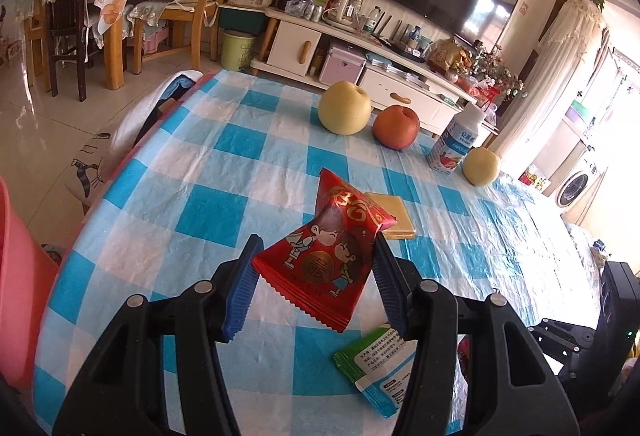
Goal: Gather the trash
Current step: 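Grasp the red Richbox chip bag with the right tool while the left tool lifts the packet, then carry the red packet and red chip bag over the pink bucket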
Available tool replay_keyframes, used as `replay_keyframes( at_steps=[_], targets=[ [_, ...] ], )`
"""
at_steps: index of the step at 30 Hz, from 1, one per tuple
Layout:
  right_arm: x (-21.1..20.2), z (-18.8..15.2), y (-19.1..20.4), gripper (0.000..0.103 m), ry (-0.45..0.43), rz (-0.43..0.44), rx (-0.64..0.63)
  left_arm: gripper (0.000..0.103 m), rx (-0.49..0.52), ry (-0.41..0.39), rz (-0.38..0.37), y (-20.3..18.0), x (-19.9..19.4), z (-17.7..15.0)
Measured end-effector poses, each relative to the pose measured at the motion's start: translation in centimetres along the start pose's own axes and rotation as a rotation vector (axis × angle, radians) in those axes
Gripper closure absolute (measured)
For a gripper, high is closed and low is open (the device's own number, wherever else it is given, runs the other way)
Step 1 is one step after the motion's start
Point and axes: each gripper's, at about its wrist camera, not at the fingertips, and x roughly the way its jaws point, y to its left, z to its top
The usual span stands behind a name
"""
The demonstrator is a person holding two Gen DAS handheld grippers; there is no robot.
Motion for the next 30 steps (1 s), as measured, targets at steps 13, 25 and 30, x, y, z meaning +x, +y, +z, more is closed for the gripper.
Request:
replay_keyframes(
  at_steps=[13, 25, 30],
  targets=[
    [-1.3, 3.7, 5.2, 0.056, -0.083, 0.031, -0.031, 0.047, -0.104, -0.078, 0.034, 4.9, -3.5, 1.0],
    [-1.6, 7.5, 10.5, 0.056, -0.139, 0.075, -0.067, 0.047, -0.244, -0.164, 0.076, 10.7, -7.4, 1.3],
    [-1.5, 9.4, 13.7, 0.056, -0.157, 0.108, -0.103, 0.047, -0.31, -0.215, 0.126, 12.9, -9.0, 1.2]
  ],
)
